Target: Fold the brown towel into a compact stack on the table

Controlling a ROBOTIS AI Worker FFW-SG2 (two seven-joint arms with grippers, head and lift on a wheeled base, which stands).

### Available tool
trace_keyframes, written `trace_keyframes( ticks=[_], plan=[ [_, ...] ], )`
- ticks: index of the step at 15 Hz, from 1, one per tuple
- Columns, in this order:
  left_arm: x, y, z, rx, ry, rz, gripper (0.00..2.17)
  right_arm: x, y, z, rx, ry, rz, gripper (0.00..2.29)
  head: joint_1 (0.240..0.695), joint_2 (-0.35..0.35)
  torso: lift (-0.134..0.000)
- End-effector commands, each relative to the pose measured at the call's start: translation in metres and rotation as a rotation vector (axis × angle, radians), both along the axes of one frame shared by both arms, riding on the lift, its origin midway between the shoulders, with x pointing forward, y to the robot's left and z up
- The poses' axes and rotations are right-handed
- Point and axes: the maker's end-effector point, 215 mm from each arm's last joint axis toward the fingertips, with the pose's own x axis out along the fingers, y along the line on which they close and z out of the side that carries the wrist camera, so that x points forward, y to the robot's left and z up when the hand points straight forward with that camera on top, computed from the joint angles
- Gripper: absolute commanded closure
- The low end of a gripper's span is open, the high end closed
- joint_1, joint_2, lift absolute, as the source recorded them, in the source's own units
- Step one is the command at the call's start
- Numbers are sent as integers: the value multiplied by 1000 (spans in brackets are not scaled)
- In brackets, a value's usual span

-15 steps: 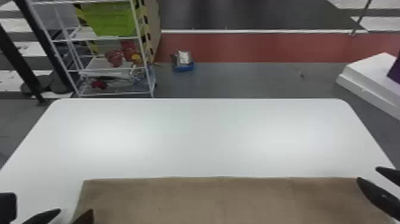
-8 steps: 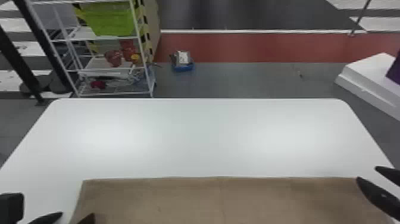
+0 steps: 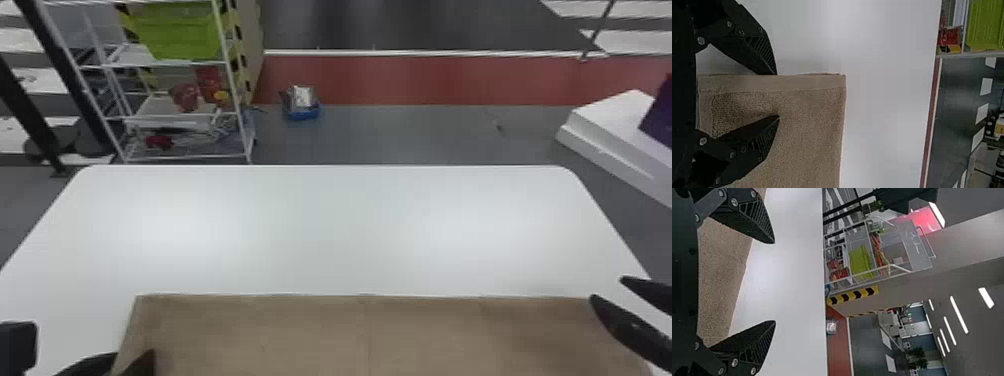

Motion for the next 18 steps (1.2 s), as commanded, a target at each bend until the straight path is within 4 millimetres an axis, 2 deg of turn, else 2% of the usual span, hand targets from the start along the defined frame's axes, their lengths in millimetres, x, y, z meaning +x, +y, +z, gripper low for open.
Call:
trace_keyframes(
  ticks=[1,2,3,6,9,14,17,18],
  plan=[
    [0,-2,1,-5,-3,-5,876,0,0,1,2,-2,0,178,695,3,-124],
    [2,-3,2,-4,-7,-6,1160,0,0,1,2,-2,0,178,695,-3,-124],
    [2,-2,2,-1,-7,-2,1355,0,0,1,3,-3,0,181,695,-4,-124],
    [8,8,11,17,-35,22,1372,1,2,2,10,-7,3,178,695,-1,-124],
    [17,1,42,8,-89,8,1372,3,12,-1,26,1,21,178,695,17,-124],
    [13,-42,71,-108,-83,-40,1372,7,29,-7,49,19,47,178,695,6,-124],
    [2,-90,78,-220,-42,-110,1369,11,27,-21,69,73,26,178,695,-28,-124],
    [1,-109,82,-239,-47,-145,1372,13,34,-24,61,81,35,181,695,-49,-124]
  ],
)
